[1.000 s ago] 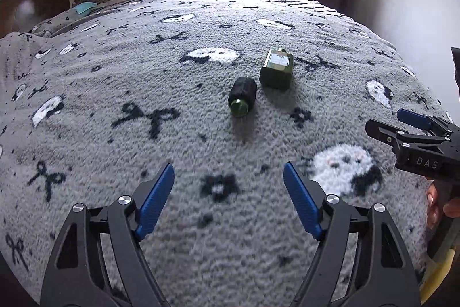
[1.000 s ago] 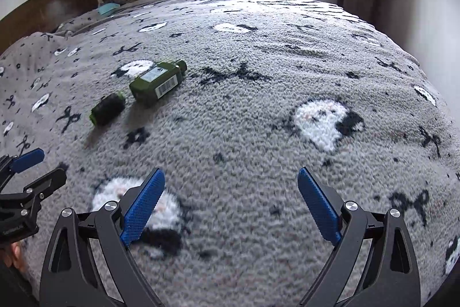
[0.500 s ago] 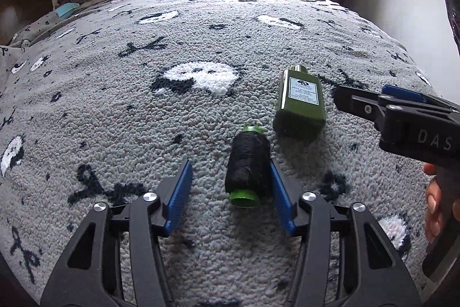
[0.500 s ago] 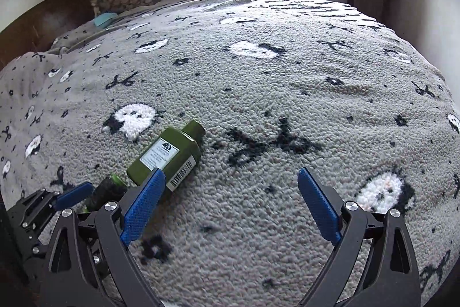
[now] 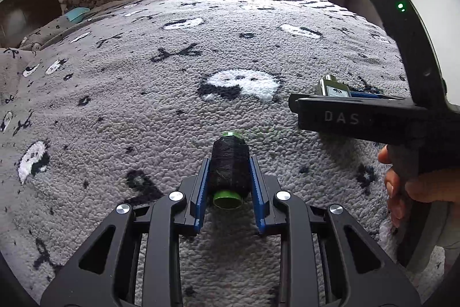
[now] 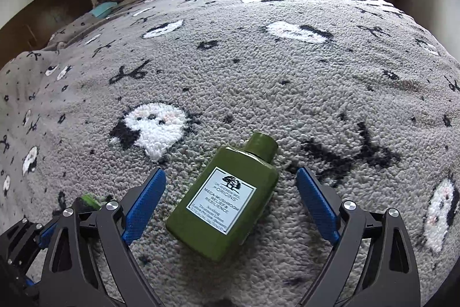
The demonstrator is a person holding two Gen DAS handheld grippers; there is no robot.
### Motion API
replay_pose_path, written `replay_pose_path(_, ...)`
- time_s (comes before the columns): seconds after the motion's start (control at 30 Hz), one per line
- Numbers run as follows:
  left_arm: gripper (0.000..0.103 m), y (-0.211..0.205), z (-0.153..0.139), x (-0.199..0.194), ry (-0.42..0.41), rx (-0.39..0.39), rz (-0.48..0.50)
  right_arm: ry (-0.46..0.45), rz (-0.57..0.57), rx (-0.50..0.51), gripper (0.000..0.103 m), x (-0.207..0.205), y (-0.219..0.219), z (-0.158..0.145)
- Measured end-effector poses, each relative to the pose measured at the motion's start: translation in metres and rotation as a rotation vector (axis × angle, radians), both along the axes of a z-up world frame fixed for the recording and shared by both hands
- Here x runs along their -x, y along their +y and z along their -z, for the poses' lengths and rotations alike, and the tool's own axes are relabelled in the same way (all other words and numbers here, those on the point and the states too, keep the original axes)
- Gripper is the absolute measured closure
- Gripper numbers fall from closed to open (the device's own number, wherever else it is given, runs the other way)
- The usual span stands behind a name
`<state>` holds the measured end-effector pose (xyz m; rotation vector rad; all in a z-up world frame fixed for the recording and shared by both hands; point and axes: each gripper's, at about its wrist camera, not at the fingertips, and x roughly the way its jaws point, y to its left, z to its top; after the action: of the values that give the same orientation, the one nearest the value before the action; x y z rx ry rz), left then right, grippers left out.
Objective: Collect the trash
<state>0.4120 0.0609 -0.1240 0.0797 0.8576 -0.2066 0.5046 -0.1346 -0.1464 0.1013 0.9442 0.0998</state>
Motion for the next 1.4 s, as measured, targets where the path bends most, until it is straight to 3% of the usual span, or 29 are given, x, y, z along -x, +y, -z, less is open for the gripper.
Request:
replay_pose_path(0.13,0.078,0.002,-0.005,0.007,-0.005,0.003,0.002,-0.007,-0.005,0.055,0.038,0.000,0.006,0.002)
replay_pose_path(0.33,0.078,-0.002,-0.018,0.033,-0.009,0.029,0.010,-0.006,-0.073,0.058,0.039,0.027,-0.007,-0.008)
replay_pose_path(0.47,0.078,-0.014,-0.033,0.061,-0.028,0.035,0.024,-0.063,-0.072,0.053,0.039,0.070,-0.032,-0.028)
replay_pose_path(0.6,0.078,-0.032,-0.052,0.100,-0.055,0.042,0.057,-0.144,-0.096,0.070,0.039,0.133,-0.058,-0.058)
replay_pose_path(0.87,0.078,-0.066,-0.073,0.190,-0.084,0.061,0.117,-0.186,-0.141,0.042,0.039,0.258,-0.108,-0.087)
replay_pose_path(1.17,0.078,-0.086,-0.067,0.287,-0.097,0.097,0.146,-0.239,-0.153,0.056,0.039,0.374,-0.133,-0.084)
replay_pose_path(1.4,0.078,-0.089,-0.050,0.354,-0.097,0.091,0.148,-0.219,-0.207,0.032,0.039,0.432,-0.127,-0.062)
